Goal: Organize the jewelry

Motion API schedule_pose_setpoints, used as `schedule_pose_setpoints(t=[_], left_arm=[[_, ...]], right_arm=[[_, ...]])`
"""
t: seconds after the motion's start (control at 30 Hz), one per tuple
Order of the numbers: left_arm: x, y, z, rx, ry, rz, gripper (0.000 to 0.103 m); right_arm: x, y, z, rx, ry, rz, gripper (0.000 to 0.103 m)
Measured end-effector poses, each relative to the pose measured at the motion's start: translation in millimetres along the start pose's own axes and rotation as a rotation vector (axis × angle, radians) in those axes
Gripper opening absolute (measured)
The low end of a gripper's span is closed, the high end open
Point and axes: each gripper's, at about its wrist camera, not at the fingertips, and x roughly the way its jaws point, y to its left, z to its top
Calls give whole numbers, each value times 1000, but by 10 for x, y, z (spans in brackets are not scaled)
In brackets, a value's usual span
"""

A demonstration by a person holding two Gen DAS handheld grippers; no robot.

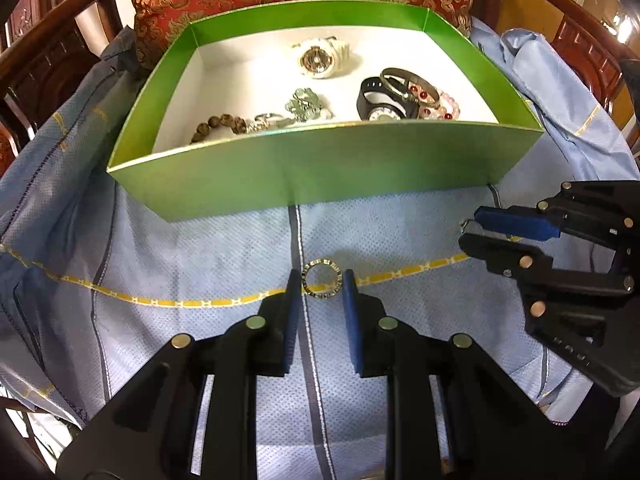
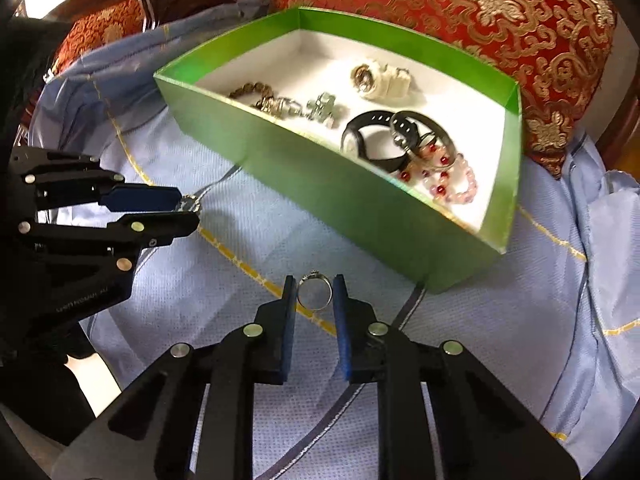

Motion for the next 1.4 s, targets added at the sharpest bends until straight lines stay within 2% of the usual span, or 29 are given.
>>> schedule_pose_setpoints(t=[0.6,0.67,0.73,0.77,0.83,0.97,1.17,1.23,1.4], left_arm=[[84,-45,-17,11,26,18,21],[119,-26,-13,-1,43,-1,21],[136,-26,-19,4,49,-7,23],[143,-41,-24,14,52,-12,26],[156,-73,-39,29,58,-15,37],[172,-87,-33,38,61,-20,37],[193,-79,-18,33,62,-34,36],[190,-46,-25,23,67,-59,36],[171,-25,-47,26,72,-115,36]], right_arm=[[140,27,-39,-5,41,-40,19],[172,50,-46,-17,55,-43,25],[166,83,-51,-37,57,-43,52],[170,103,-59,-49,61,-41,55],[192,125,-72,-56,63,-46,56],[209,81,-73,-26,66,-21,55],[210,46,-49,9,50,-25,46],[210,71,-41,3,48,-20,38],[206,163,-38,-38,52,4,36]])
